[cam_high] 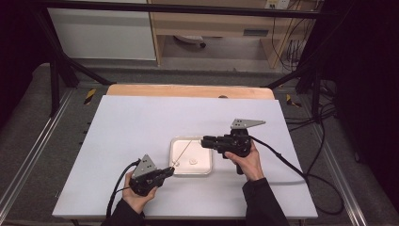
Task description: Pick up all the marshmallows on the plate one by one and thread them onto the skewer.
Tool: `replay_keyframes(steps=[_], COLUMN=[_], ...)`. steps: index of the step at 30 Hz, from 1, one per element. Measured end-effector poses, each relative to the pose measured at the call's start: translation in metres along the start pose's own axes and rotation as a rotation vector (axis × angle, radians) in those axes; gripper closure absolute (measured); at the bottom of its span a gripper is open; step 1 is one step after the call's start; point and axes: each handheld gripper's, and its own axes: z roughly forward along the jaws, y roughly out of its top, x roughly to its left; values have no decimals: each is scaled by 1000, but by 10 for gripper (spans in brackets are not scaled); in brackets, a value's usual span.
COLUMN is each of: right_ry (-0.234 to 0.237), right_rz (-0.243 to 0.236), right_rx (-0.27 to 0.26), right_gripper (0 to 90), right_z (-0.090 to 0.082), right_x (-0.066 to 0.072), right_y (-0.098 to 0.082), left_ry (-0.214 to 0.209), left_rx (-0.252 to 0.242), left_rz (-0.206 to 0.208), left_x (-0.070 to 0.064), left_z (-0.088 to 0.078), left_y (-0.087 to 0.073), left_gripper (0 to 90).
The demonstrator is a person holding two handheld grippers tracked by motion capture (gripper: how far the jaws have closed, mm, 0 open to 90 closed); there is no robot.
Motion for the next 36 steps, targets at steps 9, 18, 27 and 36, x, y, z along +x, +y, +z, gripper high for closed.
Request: replay_keyframes(steps=[9,18,27,36], right_ry=[66,87,112,135], right_rz=[50,67,85,109], right_rx=[-49,-49,-35,-22], right_gripper=[740,740,747,765], right_z=[10,20,24,27], right_x=[0,-2,-3,0], right_y=[5,7,5,1], left_ry=[-13,-11,-16,-12], left_rx=[-6,-14,-19,-1], left_rz=[12,18,40,64], left_x=[-2,-2,-3,-4], left_z=[1,0,0,3], left_y=[0,1,1,0], left_gripper=[881,881,882,883])
